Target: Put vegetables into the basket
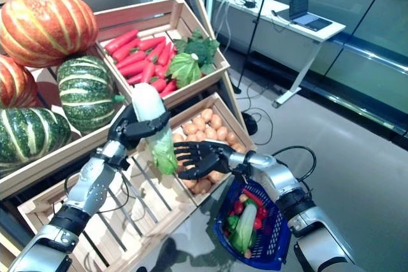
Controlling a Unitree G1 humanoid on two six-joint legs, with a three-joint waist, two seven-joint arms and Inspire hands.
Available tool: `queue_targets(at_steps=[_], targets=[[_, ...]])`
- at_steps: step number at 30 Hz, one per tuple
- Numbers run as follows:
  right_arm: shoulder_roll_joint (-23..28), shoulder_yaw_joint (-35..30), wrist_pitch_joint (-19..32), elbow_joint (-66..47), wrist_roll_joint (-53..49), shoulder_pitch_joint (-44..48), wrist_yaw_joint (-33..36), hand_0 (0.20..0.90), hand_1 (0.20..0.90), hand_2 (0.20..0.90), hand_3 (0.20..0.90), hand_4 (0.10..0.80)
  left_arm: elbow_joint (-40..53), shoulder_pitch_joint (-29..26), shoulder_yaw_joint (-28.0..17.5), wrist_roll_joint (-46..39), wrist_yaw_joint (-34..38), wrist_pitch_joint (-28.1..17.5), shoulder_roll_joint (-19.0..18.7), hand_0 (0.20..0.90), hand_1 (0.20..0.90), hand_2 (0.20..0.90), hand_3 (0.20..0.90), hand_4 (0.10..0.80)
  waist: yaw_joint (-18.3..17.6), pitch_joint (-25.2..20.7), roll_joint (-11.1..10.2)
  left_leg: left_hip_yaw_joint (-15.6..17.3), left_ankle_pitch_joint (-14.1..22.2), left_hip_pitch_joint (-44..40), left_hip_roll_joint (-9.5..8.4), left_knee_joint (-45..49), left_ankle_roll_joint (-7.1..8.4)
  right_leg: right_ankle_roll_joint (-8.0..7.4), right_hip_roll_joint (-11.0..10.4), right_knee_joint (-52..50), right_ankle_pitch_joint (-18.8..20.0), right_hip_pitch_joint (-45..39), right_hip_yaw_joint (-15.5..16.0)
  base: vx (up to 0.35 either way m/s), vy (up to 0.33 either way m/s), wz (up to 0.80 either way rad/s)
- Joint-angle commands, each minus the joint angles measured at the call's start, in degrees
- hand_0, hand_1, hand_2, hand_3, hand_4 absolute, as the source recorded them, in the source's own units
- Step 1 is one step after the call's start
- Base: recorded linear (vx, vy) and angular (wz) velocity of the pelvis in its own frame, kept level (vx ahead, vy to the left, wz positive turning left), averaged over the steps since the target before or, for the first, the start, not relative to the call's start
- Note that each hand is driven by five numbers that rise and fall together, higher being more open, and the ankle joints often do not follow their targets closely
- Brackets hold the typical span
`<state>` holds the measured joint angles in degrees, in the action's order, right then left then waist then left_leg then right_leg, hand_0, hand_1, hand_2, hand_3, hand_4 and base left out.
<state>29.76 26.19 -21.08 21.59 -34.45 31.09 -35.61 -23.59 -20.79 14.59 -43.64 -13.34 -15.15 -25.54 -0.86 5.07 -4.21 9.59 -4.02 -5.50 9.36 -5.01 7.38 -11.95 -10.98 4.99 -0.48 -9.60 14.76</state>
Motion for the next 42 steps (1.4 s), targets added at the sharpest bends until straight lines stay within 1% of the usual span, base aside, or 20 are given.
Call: queue_targets(at_steps=[1, 5, 9, 14, 15, 16, 18, 21, 28, 33, 37, 38, 40, 42], targets=[[-3.27, 1.71, 2.41, -4.04, -9.03, 7.93, 0.33, 0.900, 0.900, 0.900, 0.900, 0.800, 5.06, -6.07, 3.37, -3.28, -4.24, -4.21, 2.21, 0.300, 0.300, 0.300, 0.300, 0.400, 0.67, -5.86, 1.74, 0.67, 2.67, 0.44, 0.94, 0.01, -0.15, 3.12, 1.42, -0.43, 1.68, 2.98, -2.03, 0.000, 0.000, 0.00], [-4.55, 1.67, 0.20, -4.00, -11.10, 8.75, 1.57, 0.900, 0.900, 0.900, 0.900, 0.800, 5.50, -5.83, 4.19, -4.17, -4.56, -4.65, 3.34, 0.300, 0.300, 0.300, 0.300, 0.400, 0.71, -5.88, 1.75, 0.54, 2.76, 0.26, 1.00, 0.01, -0.16, 3.22, 1.50, -0.45, 1.63, 2.85, -2.34, 0.000, 0.000, 0.00], [-6.78, 1.66, -0.75, -2.78, -12.76, 9.27, 5.35, 0.900, 0.900, 0.900, 0.900, 0.800, 6.53, -5.36, 5.66, -6.10, -5.35, -4.67, 5.04, 0.300, 0.300, 0.300, 0.300, 0.400, 0.90, -5.93, 1.81, 0.43, 2.91, 0.09, 1.07, 0.01, -0.14, 3.23, 1.49, -0.36, 1.66, 2.71, -2.58, 0.000, 0.000, 0.00], [-7.89, 0.91, 2.51, -0.73, -9.08, 9.82, 13.39, 0.900, 0.900, 0.900, 0.900, 0.800, 7.76, -4.32, 6.78, -7.74, -4.52, -5.16, 7.10, 0.300, 0.300, 0.300, 0.300, 0.400, 0.87, -5.93, 1.80, 0.32, 3.05, -0.09, 1.09, 0.01, -0.21, 3.20, 1.49, -0.35, 1.66, 2.62, -2.88, 0.000, 0.000, 0.00], [-8.01, 0.48, 3.57, -0.33, -7.30, 10.23, 16.59, 0.900, 0.900, 0.900, 0.900, 0.800, 8.18, -4.18, 6.91, -8.12, -3.98, -5.28, 7.59, 0.300, 0.300, 0.300, 0.300, 0.400, 0.83, -5.89, 1.80, 0.29, 3.07, -0.09, 1.04, 0.01, -0.24, 3.22, 1.51, -0.38, 1.69, 2.67, -3.02, 0.000, 0.000, 0.00], [-8.04, 0.41, 3.89, -0.28, -6.89, 10.30, 17.20, 0.900, 0.900, 0.900, 0.900, 0.800, 8.26, -4.16, 6.92, -8.24, -3.90, -5.24, 7.66, 0.300, 0.300, 0.300, 0.300, 0.400, 0.83, -5.87, 1.80, 0.29, 3.08, -0.09, 1.03, 0.01, -0.25, 3.23, 1.51, -0.39, 1.69, 2.68, -3.05, 0.000, 0.000, 0.00], [-8.34, -0.06, 5.85, 0.05, -2.18, 11.45, 23.18, 0.900, 0.900, 0.900, 0.900, 0.800, 8.87, -3.78, 7.66, -8.76, -2.52, -5.96, 8.59, 0.300, 0.300, 0.300, 0.300, 0.400, 0.72, -5.64, 1.82, 0.30, 3.04, -0.06, 0.94, 0.01, -0.32, 3.18, 1.44, -0.42, 1.86, 2.82, -3.30, 0.000, 0.000, 0.00], [-9.05, -0.41, 6.91, -1.08, 1.35, 11.73, 28.26, 0.900, 0.900, 0.900, 0.900, 0.800, 9.76, -3.32, 8.36, -8.03, -1.14, -6.23, 9.14, 0.300, 0.300, 0.300, 0.300, 0.400, 0.55, -5.39, 1.89, 0.35, 3.02, -0.04, 0.82, 0.01, -0.45, 3.19, 1.41, -0.49, 1.88, 2.94, -3.77, 0.000, 0.000, 0.00], [-10.67, -0.36, 5.89, -3.75, 2.96, 10.12, 30.55, 0.900, 0.900, 0.900, 0.900, 0.800, 10.85, -3.55, 8.07, -6.93, 0.63, -6.11, 8.92, 0.300, 0.300, 0.300, 0.300, 0.400, 0.64, -5.02, 2.12, 0.07, 3.10, 0.05, 0.49, 0.01, -0.67, 3.21, 1.20, -0.43, 1.75, 2.80, -3.92, 0.000, 0.000, 0.00], [-11.09, -0.31, 4.19, -4.85, -2.53, 8.42, 27.59, 0.900, 0.900, 0.900, 0.900, 0.800, 11.46, -3.65, 6.99, -6.52, 0.64, -5.19, 8.36, 0.300, 0.300, 0.300, 0.300, 0.400, 0.79, -5.10, 2.16, -0.08, 3.11, -0.02, 0.49, 0.01, -0.54, 3.11, 1.07, -0.32, 1.73, 2.53, -3.69, 0.003, 0.002, 0.01], [-10.21, -0.72, 4.13, -5.01, -2.11, 7.24, 26.38, 0.900, 0.900, 0.900, 0.900, 0.800, 10.99, -3.37, 5.98, -6.66, -0.40, -5.11, 7.96, 0.300, 0.300, 0.300, 0.300, 0.400, 0.84, -5.22, 2.12, -0.24, 3.15, -0.01, 0.48, 0.01, -0.42, 3.05, 1.03, -0.30, 1.72, 2.49, -3.58, 0.013, 0.006, 0.04], [-9.96, -0.80, 4.24, -5.00, -1.59, 7.05, 26.40, 0.900, 0.900, 0.900, 0.900, 0.800, 10.84, -3.32, 5.91, -6.48, -0.49, -5.26, 7.93, 0.300, 0.300, 0.300, 0.300, 0.400, 0.81, -5.21, 2.11, -0.23, 3.16, -0.01, 0.50, 0.01, -0.39, 3.03, 1.02, -0.29, 1.74, 2.48, -3.55, 0.000, 0.000, 0.00], [-8.74, -1.28, 4.83, -5.02, 2.95, 6.48, 27.92, 0.900, 0.900, 0.900, 0.900, 0.800, 10.77, -3.14, 5.47, -6.27, -0.64, -5.26, 7.63, 0.300, 0.300, 0.300, 0.300, 0.400, 0.71, -5.25, 2.07, -0.26, 3.16, 0.03, 0.47, 0.01, -0.32, 2.99, 1.01, -0.29, 1.80, 2.54, -3.61, 0.000, 0.000, 0.00], [-6.26, -2.02, 5.52, -4.95, 7.24, 6.13, 29.67, 0.900, 0.900, 0.900, 0.900, 0.800, 11.20, -3.04, 4.96, -5.97, -0.25, -5.07, 6.92, 0.300, 0.300, 0.300, 0.300, 0.400, 0.48, -5.21, 2.04, -0.22, 3.13, 0.09, 0.46, 0.01, -0.34, 2.96, 1.06, -0.30, 1.91, 2.68, -3.82, 0.000, 0.000, 0.00]])
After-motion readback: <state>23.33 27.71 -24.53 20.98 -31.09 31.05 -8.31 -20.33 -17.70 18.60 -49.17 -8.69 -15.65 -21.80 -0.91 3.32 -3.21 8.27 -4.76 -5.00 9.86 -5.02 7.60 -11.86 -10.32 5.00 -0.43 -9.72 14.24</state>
